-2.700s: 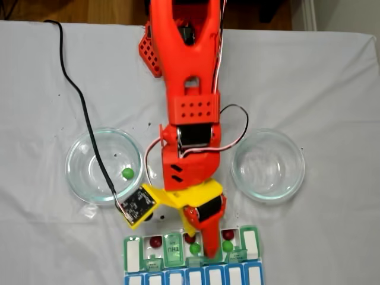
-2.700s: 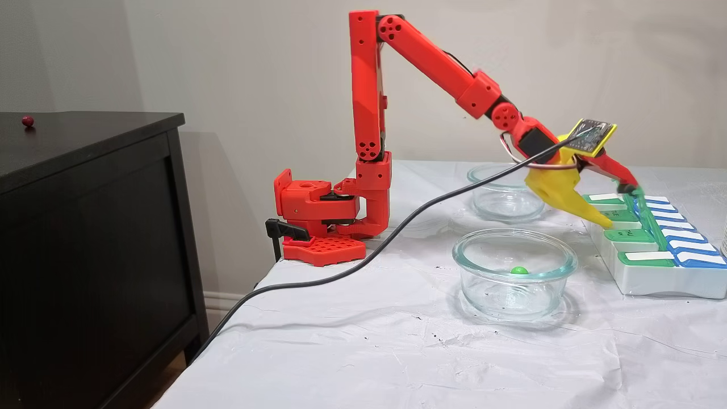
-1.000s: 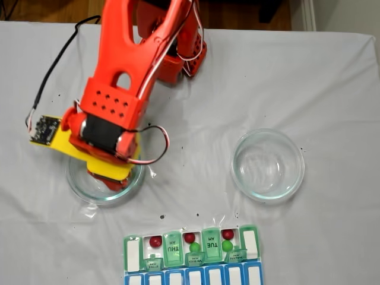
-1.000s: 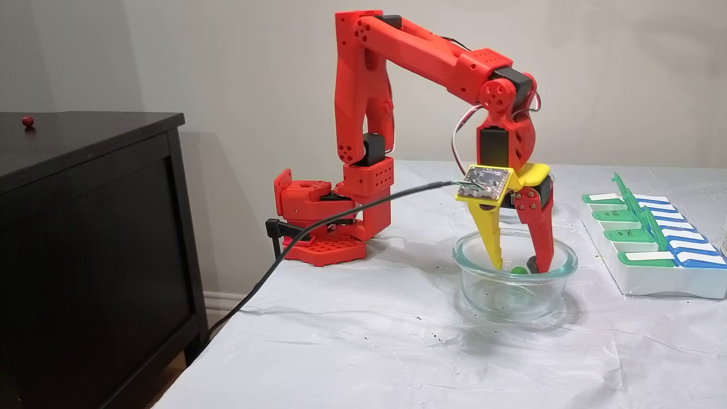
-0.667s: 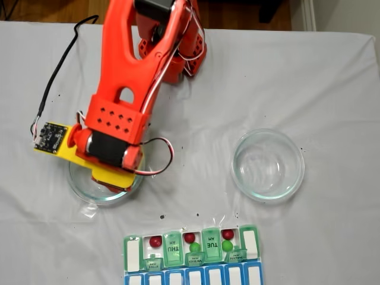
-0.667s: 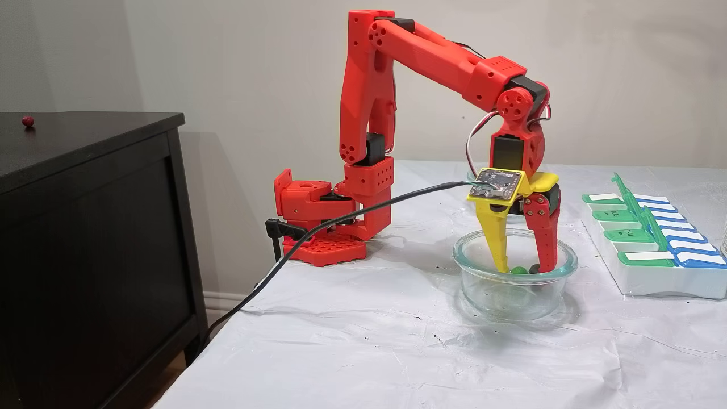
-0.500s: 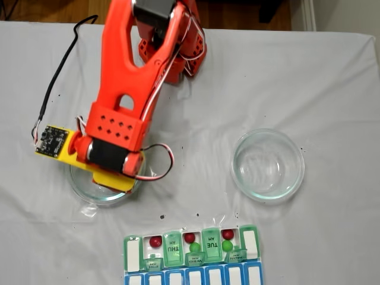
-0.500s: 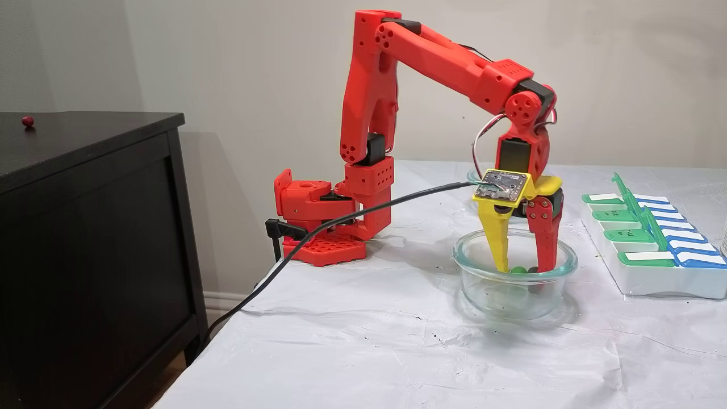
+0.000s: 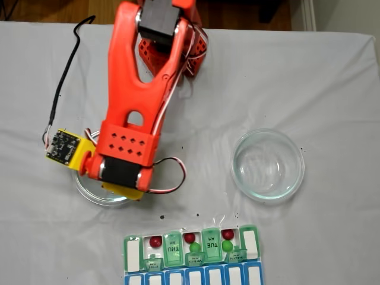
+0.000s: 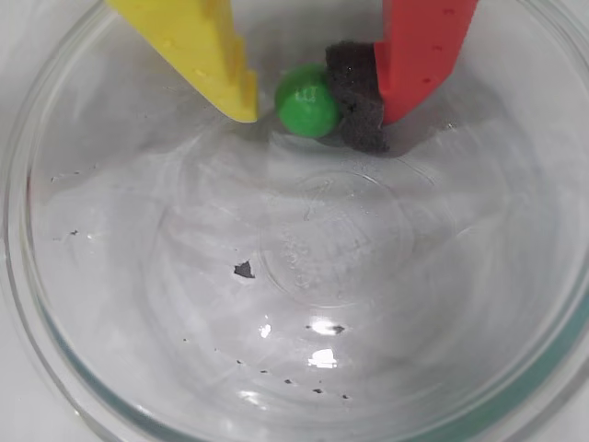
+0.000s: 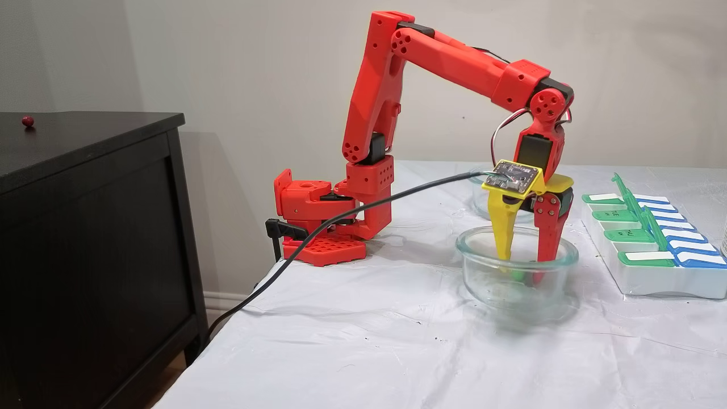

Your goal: Sort medicines into box.

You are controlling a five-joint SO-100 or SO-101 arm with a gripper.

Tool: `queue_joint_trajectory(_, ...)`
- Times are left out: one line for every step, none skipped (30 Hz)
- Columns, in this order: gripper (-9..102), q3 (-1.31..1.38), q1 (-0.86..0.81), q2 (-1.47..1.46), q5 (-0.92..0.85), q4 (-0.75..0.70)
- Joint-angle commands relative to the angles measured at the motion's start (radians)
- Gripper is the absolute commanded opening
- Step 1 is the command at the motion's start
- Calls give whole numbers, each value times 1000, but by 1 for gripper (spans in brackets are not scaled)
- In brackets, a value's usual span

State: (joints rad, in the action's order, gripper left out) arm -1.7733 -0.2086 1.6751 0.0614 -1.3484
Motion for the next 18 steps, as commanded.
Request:
queue_joint_trajectory(15, 64, 54, 8, 14, 3)
queue_joint_trajectory(14, 66, 54, -5, 17, 9)
queue_joint_trajectory(11, 67, 54, -17, 20, 12)
queue_joint_trajectory(10, 67, 51, -23, 20, 18)
queue_joint_trajectory(8, 67, 48, -25, 20, 23)
queue_joint_trajectory(7, 66, 43, -26, 18, 28)
queue_joint_trajectory(6, 60, 40, -18, 17, 32)
queue_joint_trajectory(5, 55, 37, -11, 17, 38)
queue_joint_trajectory(3, 48, 34, -2, 15, 44)
queue_joint_trajectory(2, 44, 32, 2, 15, 46)
queue_joint_trajectory(0, 43, 31, 3, 15, 46)
queue_joint_trajectory(0, 43, 29, 5, 17, 44)
queue_joint_trajectory(0, 41, 29, 8, 17, 44)
queue_joint_trajectory(0, 38, 28, 14, 17, 44)
queue_joint_trajectory(0, 31, 26, 28, 14, 46)
queue_joint_trajectory(0, 20, 25, 49, 6, 49)
queue_joint_trajectory(0, 8, 20, 78, -9, 51)
queue_joint_trajectory(0, -8, 14, 115, -28, 51)
